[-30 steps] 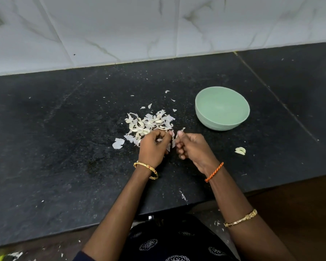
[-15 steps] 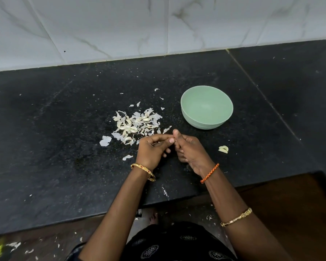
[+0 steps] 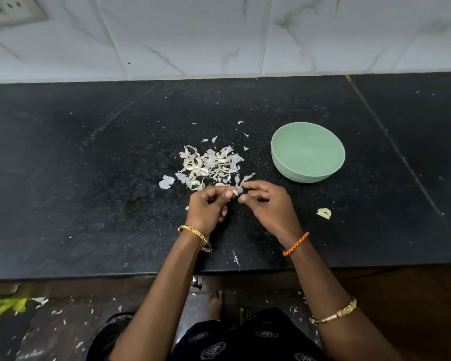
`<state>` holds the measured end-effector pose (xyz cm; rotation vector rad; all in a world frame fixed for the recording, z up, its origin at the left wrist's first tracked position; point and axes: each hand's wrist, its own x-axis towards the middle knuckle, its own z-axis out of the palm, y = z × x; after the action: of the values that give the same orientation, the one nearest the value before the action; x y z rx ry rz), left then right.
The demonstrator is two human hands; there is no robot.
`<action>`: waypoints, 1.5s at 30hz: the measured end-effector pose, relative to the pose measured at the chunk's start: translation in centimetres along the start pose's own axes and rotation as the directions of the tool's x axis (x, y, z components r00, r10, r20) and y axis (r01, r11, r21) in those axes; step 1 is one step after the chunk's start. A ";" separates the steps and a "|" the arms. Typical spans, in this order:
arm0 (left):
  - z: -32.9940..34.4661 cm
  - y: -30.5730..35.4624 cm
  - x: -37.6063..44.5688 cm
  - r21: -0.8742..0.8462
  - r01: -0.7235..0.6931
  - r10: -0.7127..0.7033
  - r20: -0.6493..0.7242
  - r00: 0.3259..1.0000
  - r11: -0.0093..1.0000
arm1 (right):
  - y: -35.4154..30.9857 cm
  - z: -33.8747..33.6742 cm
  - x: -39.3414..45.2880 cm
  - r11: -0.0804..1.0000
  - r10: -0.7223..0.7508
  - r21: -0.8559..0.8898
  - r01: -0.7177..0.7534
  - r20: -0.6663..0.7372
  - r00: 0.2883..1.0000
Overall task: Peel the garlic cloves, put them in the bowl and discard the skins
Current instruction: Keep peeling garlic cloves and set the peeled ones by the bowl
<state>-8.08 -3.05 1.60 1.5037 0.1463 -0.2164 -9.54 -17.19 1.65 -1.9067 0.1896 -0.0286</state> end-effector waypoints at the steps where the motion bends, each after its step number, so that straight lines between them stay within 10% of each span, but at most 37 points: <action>1: -0.1 0.0 -0.1 -0.010 0.003 -0.003 -0.001 1.000 1.000 | -0.1 -0.1 -0.1 1.000 0.005 0.017 -0.005 0.017 1.000; 17: 3.9 -1.3 -2.6 0.200 -0.066 0.064 0.014 0.998 0.978 | 2.1 -4.2 -3.6 0.989 0.025 0.147 -0.016 -0.062 0.998; 25: 11.0 -3.3 -3.1 0.567 -0.337 0.276 0.194 0.941 0.752 | 5.8 -10.7 -5.8 0.980 0.077 -0.116 -0.164 -0.535 0.841; 34: 14.9 -2.2 -0.3 0.740 -0.471 0.175 0.446 0.878 0.479 | 6.5 -12.4 -3.4 0.932 0.032 -0.324 -0.165 -0.378 0.925; 45: 12.2 -2.1 -0.1 0.609 -0.424 0.281 0.320 0.905 0.670 | 4.7 -11.1 -2.0 0.960 0.011 -0.235 -0.154 -0.515 0.857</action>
<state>-9.10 -15.37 0.40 2.1852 -0.4453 -0.1015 -13.33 -28.83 1.13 -2.1265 0.6668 -0.4782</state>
